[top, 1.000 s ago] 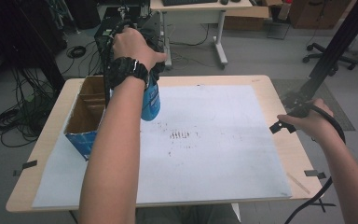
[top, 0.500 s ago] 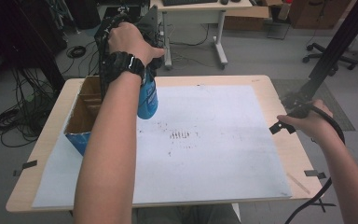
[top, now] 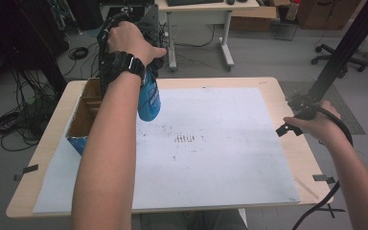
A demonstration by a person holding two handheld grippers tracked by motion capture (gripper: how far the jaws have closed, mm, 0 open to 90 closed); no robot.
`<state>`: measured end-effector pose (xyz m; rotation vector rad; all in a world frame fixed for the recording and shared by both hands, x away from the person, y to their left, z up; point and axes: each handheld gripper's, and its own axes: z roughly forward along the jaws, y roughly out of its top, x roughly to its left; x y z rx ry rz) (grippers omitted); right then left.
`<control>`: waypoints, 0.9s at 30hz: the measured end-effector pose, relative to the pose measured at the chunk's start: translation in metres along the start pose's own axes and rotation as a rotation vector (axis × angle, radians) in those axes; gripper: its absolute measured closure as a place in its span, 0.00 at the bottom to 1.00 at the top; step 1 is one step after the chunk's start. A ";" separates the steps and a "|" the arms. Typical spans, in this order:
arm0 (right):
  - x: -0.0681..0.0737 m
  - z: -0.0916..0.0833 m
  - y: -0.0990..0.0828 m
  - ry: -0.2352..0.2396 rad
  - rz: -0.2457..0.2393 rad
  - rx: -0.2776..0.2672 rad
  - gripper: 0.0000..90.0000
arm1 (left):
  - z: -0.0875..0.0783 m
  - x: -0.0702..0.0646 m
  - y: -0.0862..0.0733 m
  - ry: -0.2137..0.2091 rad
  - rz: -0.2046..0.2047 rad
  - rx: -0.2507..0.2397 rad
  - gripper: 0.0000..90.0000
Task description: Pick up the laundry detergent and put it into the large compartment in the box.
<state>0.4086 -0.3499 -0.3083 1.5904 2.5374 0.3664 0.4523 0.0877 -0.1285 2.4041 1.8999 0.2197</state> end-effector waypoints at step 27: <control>0.001 0.002 0.004 -0.006 -0.004 0.006 0.18 | -0.017 0.039 -0.013 -0.001 -0.102 -0.046 0.42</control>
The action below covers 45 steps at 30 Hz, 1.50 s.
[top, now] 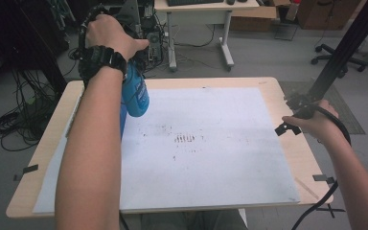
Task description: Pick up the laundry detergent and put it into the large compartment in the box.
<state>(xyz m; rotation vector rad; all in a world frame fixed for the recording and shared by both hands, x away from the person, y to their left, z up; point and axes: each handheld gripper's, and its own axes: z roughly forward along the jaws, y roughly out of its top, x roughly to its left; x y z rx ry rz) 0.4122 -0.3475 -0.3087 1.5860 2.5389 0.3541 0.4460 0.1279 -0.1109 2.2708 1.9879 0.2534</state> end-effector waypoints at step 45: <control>0.004 -0.003 0.006 -0.015 -0.001 0.007 0.18 | -0.014 0.105 -0.043 0.052 -0.205 -0.033 0.42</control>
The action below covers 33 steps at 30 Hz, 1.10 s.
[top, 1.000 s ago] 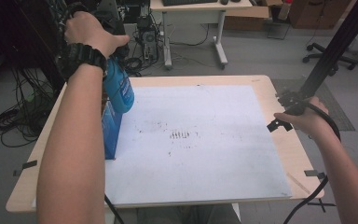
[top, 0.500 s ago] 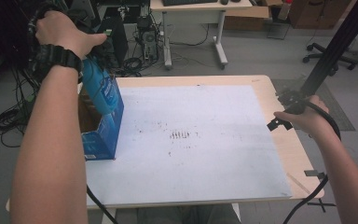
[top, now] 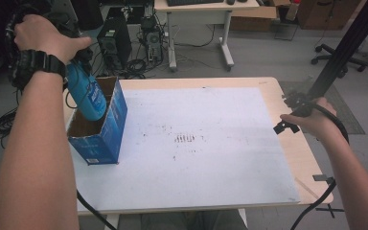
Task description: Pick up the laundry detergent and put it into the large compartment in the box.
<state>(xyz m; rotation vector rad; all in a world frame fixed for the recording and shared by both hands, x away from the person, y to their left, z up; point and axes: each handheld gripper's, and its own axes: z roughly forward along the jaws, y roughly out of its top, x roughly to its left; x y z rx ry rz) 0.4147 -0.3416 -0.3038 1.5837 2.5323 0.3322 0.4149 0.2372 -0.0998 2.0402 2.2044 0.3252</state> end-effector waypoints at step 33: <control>0.000 -0.002 -0.002 -0.010 0.004 0.007 0.18 | 0.017 0.008 -0.001 0.036 -0.005 0.020 0.42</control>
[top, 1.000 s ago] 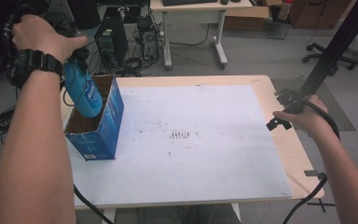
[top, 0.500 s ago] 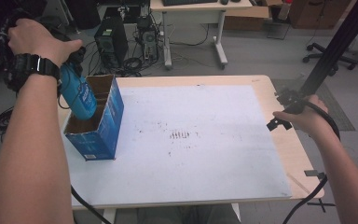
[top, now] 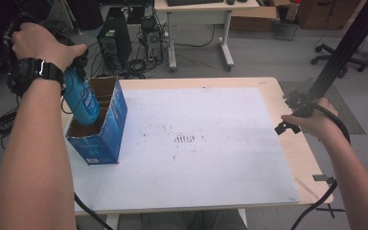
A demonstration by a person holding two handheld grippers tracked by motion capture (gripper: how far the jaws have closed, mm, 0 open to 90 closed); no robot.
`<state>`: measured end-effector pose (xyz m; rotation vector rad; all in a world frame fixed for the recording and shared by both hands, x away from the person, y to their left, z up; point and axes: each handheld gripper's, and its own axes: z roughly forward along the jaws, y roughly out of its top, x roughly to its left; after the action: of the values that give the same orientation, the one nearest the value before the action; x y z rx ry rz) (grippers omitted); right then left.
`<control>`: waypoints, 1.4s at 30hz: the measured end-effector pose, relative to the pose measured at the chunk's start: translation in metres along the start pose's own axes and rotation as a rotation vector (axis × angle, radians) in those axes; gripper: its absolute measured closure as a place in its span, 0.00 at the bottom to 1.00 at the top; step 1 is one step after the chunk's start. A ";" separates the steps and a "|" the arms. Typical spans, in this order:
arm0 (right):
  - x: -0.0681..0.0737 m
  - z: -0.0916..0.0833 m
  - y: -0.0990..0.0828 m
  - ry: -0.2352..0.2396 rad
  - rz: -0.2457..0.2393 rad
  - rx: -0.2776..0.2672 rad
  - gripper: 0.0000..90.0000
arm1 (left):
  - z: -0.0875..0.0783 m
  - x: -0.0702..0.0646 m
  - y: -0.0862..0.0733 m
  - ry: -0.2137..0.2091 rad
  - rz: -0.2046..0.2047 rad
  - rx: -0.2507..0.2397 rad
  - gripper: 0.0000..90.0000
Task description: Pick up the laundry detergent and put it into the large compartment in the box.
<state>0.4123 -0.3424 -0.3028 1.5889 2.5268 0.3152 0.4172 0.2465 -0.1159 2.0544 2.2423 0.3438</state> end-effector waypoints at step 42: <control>0.000 0.001 -0.002 -0.007 0.000 0.009 0.18 | 0.045 0.000 -0.002 -0.005 0.013 0.069 0.42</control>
<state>0.4111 -0.3425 -0.3046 1.5903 2.5265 0.2990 0.4252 0.2512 -0.1604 2.1008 2.2704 0.2665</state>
